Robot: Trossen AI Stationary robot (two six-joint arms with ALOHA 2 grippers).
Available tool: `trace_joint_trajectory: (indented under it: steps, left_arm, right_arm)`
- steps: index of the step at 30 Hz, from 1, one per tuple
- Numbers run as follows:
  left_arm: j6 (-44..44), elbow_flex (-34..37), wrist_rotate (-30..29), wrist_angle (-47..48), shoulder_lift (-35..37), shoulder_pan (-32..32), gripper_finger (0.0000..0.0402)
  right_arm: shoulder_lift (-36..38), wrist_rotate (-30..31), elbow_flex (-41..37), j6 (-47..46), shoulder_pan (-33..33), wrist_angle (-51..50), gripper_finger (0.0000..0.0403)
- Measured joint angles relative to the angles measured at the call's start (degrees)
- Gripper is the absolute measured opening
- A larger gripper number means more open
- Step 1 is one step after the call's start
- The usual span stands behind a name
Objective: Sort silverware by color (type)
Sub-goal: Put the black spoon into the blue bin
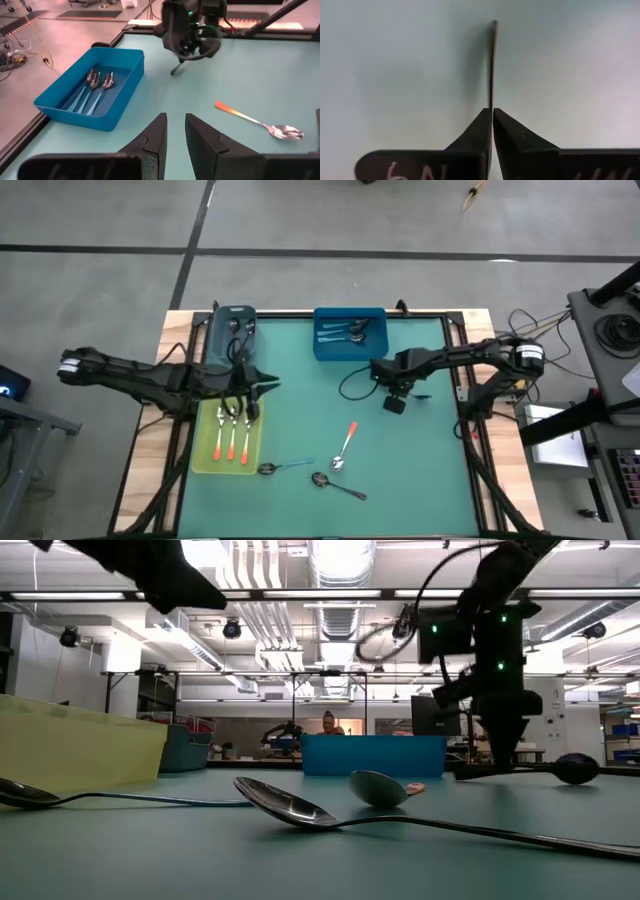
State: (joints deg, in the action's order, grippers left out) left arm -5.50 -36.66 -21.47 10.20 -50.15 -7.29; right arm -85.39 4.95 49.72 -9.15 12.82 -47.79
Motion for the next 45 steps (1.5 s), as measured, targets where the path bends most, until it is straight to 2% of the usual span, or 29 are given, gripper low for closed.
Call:
trace_joint_trajectory:
  steps: [5, 10, 16, 22, 26, 32, 36, 41, 45]
  left_arm:
    - [-1.1, 6.1, 0.0, -11.5, -1.3, 0.0, 0.0052]
    - [-2.7, 9.7, 0.0, -20.0, -3.9, 0.0, 0.0052]
    - [-2.9, 9.5, -0.2, -22.3, -7.7, 0.0, 0.0052]
    - [-3.2, 6.8, -0.3, -22.6, -12.0, 0.0, 0.0052]
    - [-2.5, 5.2, -0.4, -22.7, -14.3, 0.0, 0.0052]
    - [-1.3, 4.3, -0.5, -23.3, -15.9, 0.0, 0.0052]
    - [-1.2, 4.4, -0.5, -24.1, -16.3, 0.0, 0.0052]
    - [-0.9, 4.5, -0.6, -24.2, -16.3, 0.0, 0.0052]
    - [0.0, 4.5, -0.6, -24.4, -16.1, 0.0, 0.0052]
  right_arm:
    - [-0.1, 3.9, 2.0, -1.3, -5.0, 2.7, 0.0007]
    - [-0.1, 4.8, 4.5, -3.1, -8.1, 3.8, 0.0007]
    - [0.0, 5.2, 5.8, -9.6, -8.4, 3.4, 0.0008]
    - [0.0, 4.1, 3.2, -13.4, -8.3, 2.7, 0.0013]
    - [0.0, 0.6, 2.8, -14.4, -8.1, 0.8, 0.0042]
    - [0.0, 0.7, 2.6, -21.1, -6.8, -0.9, 0.0124]
    - [0.0, 0.9, 1.5, -21.3, -6.7, -0.5, 0.0162]
    - [-0.1, 1.0, -2.1, -20.9, -6.8, 3.4, 0.0170]
    - [0.0, 1.1, -4.4, -20.4, -6.8, 6.1, 0.0157]
